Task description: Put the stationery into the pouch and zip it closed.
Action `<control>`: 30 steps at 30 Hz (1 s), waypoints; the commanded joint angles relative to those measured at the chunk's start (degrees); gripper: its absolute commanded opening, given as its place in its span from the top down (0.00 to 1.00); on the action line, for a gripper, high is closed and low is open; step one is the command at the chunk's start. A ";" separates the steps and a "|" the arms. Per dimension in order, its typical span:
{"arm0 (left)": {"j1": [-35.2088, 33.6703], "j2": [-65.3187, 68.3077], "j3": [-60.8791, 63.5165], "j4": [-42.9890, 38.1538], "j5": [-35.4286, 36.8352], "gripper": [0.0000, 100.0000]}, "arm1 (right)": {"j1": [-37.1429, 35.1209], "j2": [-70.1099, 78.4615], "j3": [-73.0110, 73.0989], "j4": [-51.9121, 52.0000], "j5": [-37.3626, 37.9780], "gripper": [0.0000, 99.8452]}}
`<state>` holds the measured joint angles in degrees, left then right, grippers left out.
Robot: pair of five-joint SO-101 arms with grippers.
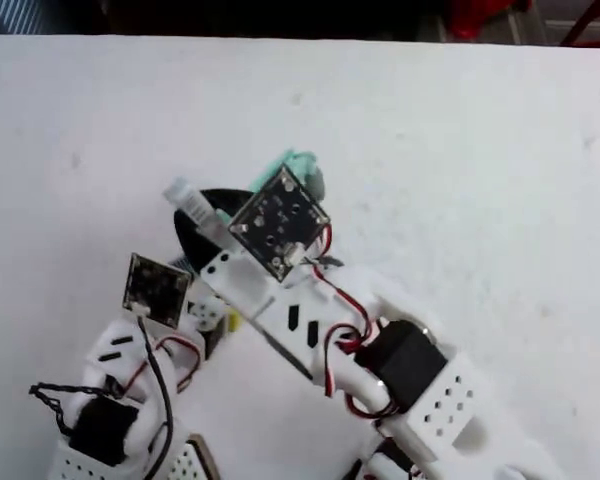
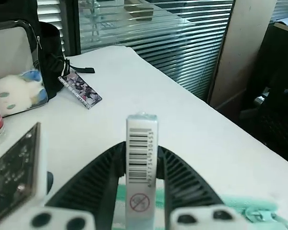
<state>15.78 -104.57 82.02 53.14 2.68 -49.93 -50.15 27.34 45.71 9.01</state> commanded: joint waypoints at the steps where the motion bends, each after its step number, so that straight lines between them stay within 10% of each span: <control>1: -0.57 0.48 -2.46 -0.88 0.79 0.77 | 1.98 -2.07 0.00 0.57 0.26 0.98; 30: -0.66 0.48 -2.46 -0.88 0.88 0.77 | 5.93 -5.41 15.12 -11.21 -6.07 0.93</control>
<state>15.78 -104.40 82.02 53.14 2.86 -44.84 -52.62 41.85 31.91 1.19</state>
